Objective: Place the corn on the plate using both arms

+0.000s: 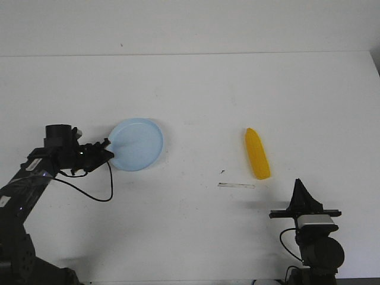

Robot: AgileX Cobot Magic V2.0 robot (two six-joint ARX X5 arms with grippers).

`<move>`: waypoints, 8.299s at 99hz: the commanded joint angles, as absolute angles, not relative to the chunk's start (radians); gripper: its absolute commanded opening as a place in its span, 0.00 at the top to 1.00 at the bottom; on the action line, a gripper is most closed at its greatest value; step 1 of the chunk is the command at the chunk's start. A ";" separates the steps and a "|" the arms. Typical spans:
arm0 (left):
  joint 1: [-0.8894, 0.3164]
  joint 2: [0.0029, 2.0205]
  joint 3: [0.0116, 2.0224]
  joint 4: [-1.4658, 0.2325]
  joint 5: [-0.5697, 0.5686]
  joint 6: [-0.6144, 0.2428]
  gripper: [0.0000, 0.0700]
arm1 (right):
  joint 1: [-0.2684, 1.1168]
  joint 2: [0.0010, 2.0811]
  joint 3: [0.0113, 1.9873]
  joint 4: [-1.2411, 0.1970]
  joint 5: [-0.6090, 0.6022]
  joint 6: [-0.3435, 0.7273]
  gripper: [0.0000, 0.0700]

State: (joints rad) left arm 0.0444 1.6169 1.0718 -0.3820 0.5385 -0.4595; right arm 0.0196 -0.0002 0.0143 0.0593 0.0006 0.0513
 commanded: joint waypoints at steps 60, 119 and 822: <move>-0.405 1.643 1.079 -0.334 0.358 -0.545 1.00 | 0.022 0.001 0.013 0.072 0.000 0.048 0.99; -0.413 1.670 1.079 -0.312 0.359 -0.543 0.70 | 0.022 0.001 0.013 0.072 0.000 0.048 0.99; 0.000 0.160 0.388 -0.051 0.018 0.007 1.00 | 0.372 1.730 1.446 -0.737 -0.491 0.312 0.53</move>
State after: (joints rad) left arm -0.0010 0.1623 0.3782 -0.0639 0.0227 -0.0055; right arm 0.3367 1.7069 1.4323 -0.7704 -0.4530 0.2459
